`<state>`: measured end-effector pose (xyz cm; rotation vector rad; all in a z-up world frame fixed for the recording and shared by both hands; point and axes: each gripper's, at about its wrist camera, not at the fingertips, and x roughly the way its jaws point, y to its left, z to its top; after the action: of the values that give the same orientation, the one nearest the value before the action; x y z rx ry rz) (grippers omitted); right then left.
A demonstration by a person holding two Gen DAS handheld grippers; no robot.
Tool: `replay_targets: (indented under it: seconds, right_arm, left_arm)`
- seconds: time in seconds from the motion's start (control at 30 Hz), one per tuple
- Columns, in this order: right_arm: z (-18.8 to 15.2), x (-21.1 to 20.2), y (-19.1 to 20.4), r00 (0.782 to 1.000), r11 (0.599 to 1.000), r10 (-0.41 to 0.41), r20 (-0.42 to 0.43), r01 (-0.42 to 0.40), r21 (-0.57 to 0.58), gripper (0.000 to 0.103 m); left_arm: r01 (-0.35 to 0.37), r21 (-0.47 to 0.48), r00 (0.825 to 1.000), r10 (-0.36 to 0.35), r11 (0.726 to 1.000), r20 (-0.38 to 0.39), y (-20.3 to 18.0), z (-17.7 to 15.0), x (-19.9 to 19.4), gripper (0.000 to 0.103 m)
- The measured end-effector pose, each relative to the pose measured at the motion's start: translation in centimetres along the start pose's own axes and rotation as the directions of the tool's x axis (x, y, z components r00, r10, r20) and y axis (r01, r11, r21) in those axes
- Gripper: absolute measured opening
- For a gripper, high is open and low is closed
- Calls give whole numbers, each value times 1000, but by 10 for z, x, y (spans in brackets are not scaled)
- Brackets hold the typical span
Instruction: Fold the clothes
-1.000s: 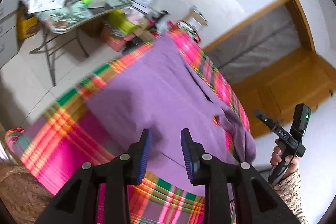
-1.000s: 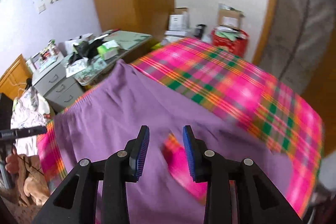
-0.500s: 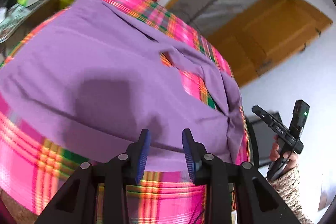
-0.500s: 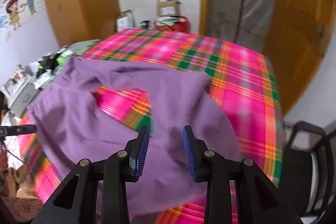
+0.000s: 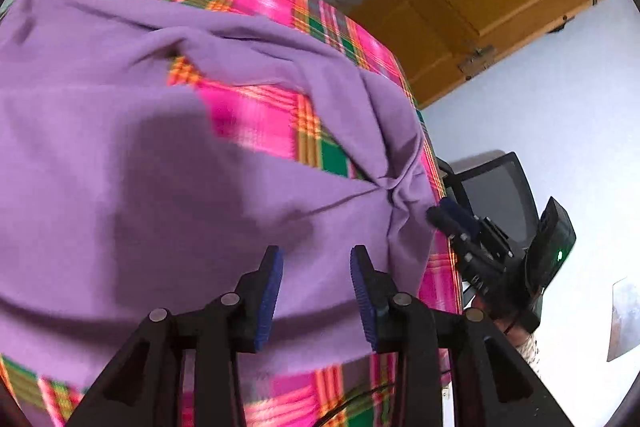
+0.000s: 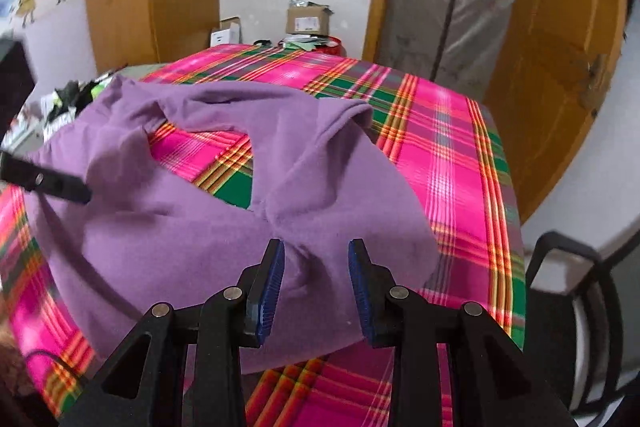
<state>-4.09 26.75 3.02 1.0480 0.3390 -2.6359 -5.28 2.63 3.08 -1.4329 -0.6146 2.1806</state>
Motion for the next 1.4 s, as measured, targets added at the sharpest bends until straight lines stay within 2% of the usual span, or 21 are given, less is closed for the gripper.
replay_targets:
  seconds: [0.17,0.23,0.33,0.4,0.5,0.63,0.7,0.8,0.9,0.93,0.97,1.0,1.07,1.17,1.4]
  right_arm:
    - [-1,7,9,1000,998,-7,11,7,-65,34]
    - [-2,11,14,1000,996,-15,13,16,-91,34]
    - [-4,16,20,1000,991,-26,11,27,-131,34]
    - [-5,18,24,999,987,-38,11,40,-159,34]
    - [-8,23,31,998,977,-66,12,67,-201,34]
    - [-9,32,34,992,964,-127,2,124,-237,34]
    - [-9,37,34,990,961,-143,0,139,-239,34]
    - [-9,42,34,988,962,-152,1,148,-231,34]
    - [-8,44,30,986,965,-164,1,161,-206,34]
    - [-7,44,29,986,966,-168,0,165,-197,33]
    - [-7,45,28,985,968,-172,-1,169,-188,30]
    - [-6,45,26,985,969,-174,-2,171,-178,27]
    - [-7,44,22,983,971,-186,-11,182,-155,13]
    - [-9,39,15,982,976,-190,-9,188,-108,9]
    - [-12,19,1,984,985,-175,31,175,6,8]
  left_arm:
    - [-8,66,1000,10,998,-29,-24,25,28,37]
    - [-20,65,999,23,998,-36,-29,33,36,37]
    - [24,90,997,-17,996,-81,-39,45,55,41]
    - [37,34,992,-33,999,-124,-37,54,71,41]
    - [66,-13,989,-67,998,-133,-35,65,87,43]
    - [70,-89,983,-84,994,-163,-27,75,107,43]
    - [80,-145,979,-106,986,-177,-21,80,117,43]
    - [133,-191,971,-167,972,-172,-18,85,125,43]
    - [137,-198,964,-176,971,-199,-20,89,135,43]
    - [136,-199,962,-177,971,-208,-21,90,139,40]
    - [135,-192,961,-176,972,-212,-22,91,141,29]
    - [135,-185,961,-174,974,-214,-23,92,142,24]
    - [136,-164,963,-170,977,-211,-26,94,143,7]
    - [167,-149,962,-194,975,-192,-26,98,137,4]
    - [191,-173,966,-216,966,-138,-13,108,119,3]
